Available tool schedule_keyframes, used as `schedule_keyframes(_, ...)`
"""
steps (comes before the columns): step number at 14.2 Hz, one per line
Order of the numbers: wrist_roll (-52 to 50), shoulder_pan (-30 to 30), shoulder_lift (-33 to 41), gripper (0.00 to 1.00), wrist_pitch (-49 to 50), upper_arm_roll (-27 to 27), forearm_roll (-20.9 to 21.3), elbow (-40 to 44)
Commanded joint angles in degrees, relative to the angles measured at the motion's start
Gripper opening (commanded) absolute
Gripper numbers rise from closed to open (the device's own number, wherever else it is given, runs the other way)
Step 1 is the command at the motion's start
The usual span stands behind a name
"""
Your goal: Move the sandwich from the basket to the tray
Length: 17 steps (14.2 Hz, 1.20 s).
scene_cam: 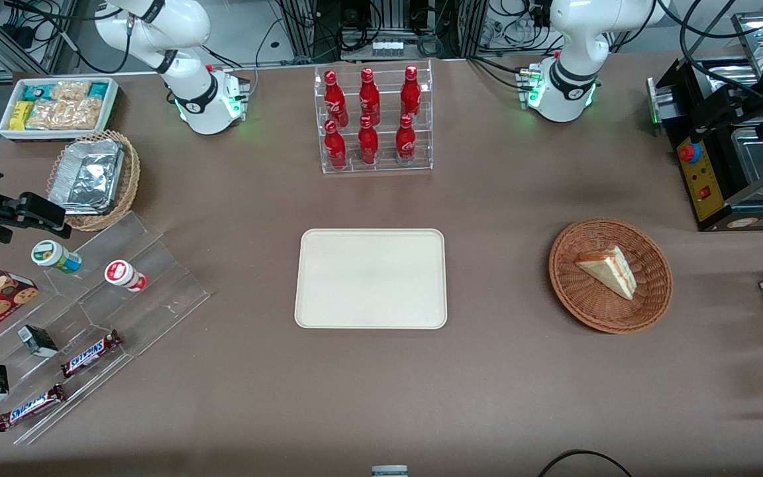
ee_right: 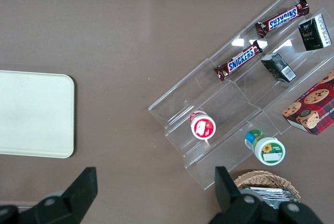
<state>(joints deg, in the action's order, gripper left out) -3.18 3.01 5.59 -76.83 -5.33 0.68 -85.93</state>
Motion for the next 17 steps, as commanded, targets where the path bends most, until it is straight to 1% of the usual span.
schedule_keyframes(1,1.1,0.7,-0.1,1.0,1.5,-0.6,-0.2,0.2)
schedule_keyframes(5,-0.1,0.8,-1.5,1.0,1.8,-0.1,-0.5,0.0)
schedule_keyframes(8,-0.6,1.6,-2.2,1.0,2.2,0.3,-0.2,-1.7)
schedule_keyframes(12,-4.5,1.6,-5.8,1.0,0.8,1.3,1.3,-2.0)
schedule_keyframes(13,-4.6,1.6,-6.4,1.0,0.2,1.9,2.3,-2.0)
schedule_keyframes(16,-5.9,1.6,-7.8,1.0,-2.0,4.9,2.0,-2.2)
schedule_keyframes(17,-8.0,1.6,-8.5,1.0,-2.8,5.9,1.8,-2.4)
